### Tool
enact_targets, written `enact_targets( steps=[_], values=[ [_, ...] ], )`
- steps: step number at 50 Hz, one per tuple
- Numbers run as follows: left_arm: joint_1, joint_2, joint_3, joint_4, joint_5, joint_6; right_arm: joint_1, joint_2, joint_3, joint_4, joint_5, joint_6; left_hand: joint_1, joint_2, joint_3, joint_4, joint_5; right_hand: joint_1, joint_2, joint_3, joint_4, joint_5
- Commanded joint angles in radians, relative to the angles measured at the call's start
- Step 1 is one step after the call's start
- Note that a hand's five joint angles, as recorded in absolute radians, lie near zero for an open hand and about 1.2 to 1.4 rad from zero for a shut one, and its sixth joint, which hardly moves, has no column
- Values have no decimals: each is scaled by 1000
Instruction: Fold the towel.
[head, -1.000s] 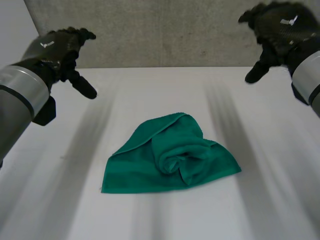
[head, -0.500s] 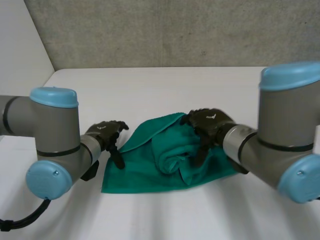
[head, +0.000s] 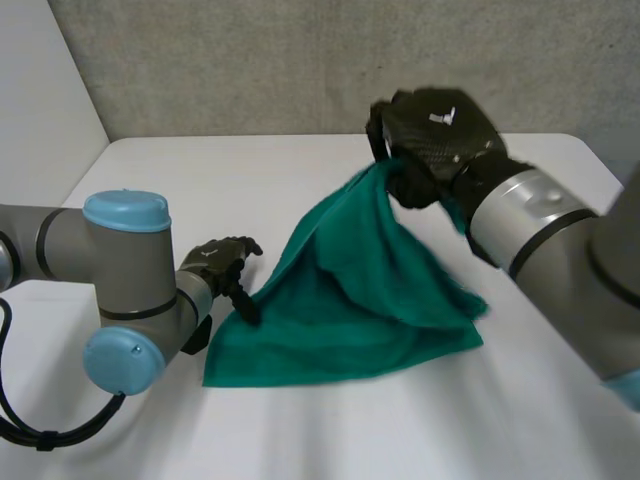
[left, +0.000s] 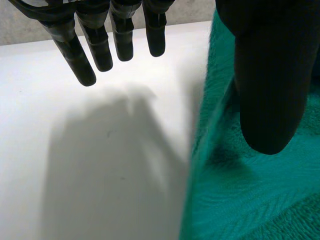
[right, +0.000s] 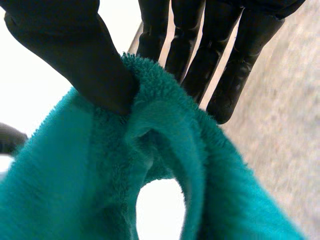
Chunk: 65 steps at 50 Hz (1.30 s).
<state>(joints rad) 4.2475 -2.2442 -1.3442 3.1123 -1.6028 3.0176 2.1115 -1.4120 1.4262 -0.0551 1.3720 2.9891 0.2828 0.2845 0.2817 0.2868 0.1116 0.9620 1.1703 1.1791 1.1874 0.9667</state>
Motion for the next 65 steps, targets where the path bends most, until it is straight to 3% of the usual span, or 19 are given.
enact_targets(
  steps=[1, 2, 6, 13, 16, 20, 23, 28, 30, 33, 34, 39, 45, 48, 53, 54, 55, 62, 65],
  values=[
    [-3, -31, 25, 2, 1, -3, -1, -125, 8, 15, -65, 1, 262, 260, 263, 258, 259, 434, 226, 217, 209, 255],
    [-3, -37, 28, 2, 1, -3, -1, -125, 8, 15, -65, 1, 332, 330, 333, 328, 329, 434, 226, 217, 209, 255],
    [-3, -55, 42, 2, 4, -14, -2, -150, 7, 27, -73, -1, 1112, 1110, 1113, 1108, 1108, 434, 226, 217, 209, 255],
    [12, 33, 47, -8, 0, -6, -22, -122, -3, 136, -74, -67, 1114, 1112, 1115, 1109, 1110, 434, 226, 217, 209, 255],
    [31, 99, 43, 2, 6, -2, -109, 29, -12, 271, -70, -296, 1114, 1112, 1115, 1109, 1110, 434, 226, 217, 209, 255],
    [68, 158, 74, 25, 9, 3, -143, 135, -50, 322, -60, -529, 1114, 1112, 1115, 1109, 1110, 434, 226, 217, 209, 255],
    [71, 159, 129, 63, 14, 3, -143, 183, -116, 313, -47, -608, 1114, 1112, 1115, 1109, 1110, 434, 226, 217, 209, 255],
    [71, 137, 324, 97, 12, 3, -137, 278, -312, 200, 36, -578, 1114, 1112, 1115, 1109, 1110, 434, 226, 217, 209, 255],
    [68, 132, 380, 100, 8, 1, -134, 280, -369, 69, 73, -543, 1114, 1112, 1115, 1109, 1110, 434, 226, 217, 209, 255],
    [55, 146, 479, 132, -5, -2, -134, 272, -371, -88, 87, -501, 1114, 1112, 1115, 1109, 1110, 434, 226, 217, 209, 255],
    [55, 146, 479, 132, -5, -2, -133, 225, -337, -221, 82, -474, 1114, 1112, 1115, 1109, 1110, 434, 226, 217, 209, 255],
    [51, 254, 407, 251, -55, 0, -139, 98, -222, -376, 49, -455, 1114, 1112, 1115, 1109, 1110, 434, 226, 217, 209, 255],
    [49, 291, 248, 298, -40, 1, -150, 88, -107, -339, -73, -466, 1114, 1112, 1115, 1109, 1110, 434, 226, 217, 209, 255],
    [48, 290, 205, 289, -31, 1, -192, 100, 14, -212, -168, -478, 1114, 1112, 1115, 1109, 1110, 434, 226, 217, 209, 255],
    [40, 284, 65, 252, -6, 1, -242, 172, 131, -108, -189, -542, 1114, 1112, 1115, 1109, 1110, 434, 226, 217, 209, 255],
    [38, 284, 50, 249, -5, 1, -248, 183, 149, -97, -191, -561, 1114, 1112, 1115, 1109, 1110, 415, 207, 198, 190, 236],
    [32, 282, 21, 243, -2, 3, -257, 192, 190, -86, -191, -602, 1114, 1112, 1115, 1109, 1110, 156, -52, -61, -69, -23],
    [28, 287, -55, 209, 3, 4, -274, 167, 293, -81, -168, -759, 1114, 1112, 1115, 1109, 1110, -603, -811, -820, -828, -782],
    [20, 296, -72, 178, 9, 15, -281, 114, 290, -84, -162, -750, 1114, 1112, 1115, 1109, 1110, -642, -850, -859, -867, -821]
  ],
)
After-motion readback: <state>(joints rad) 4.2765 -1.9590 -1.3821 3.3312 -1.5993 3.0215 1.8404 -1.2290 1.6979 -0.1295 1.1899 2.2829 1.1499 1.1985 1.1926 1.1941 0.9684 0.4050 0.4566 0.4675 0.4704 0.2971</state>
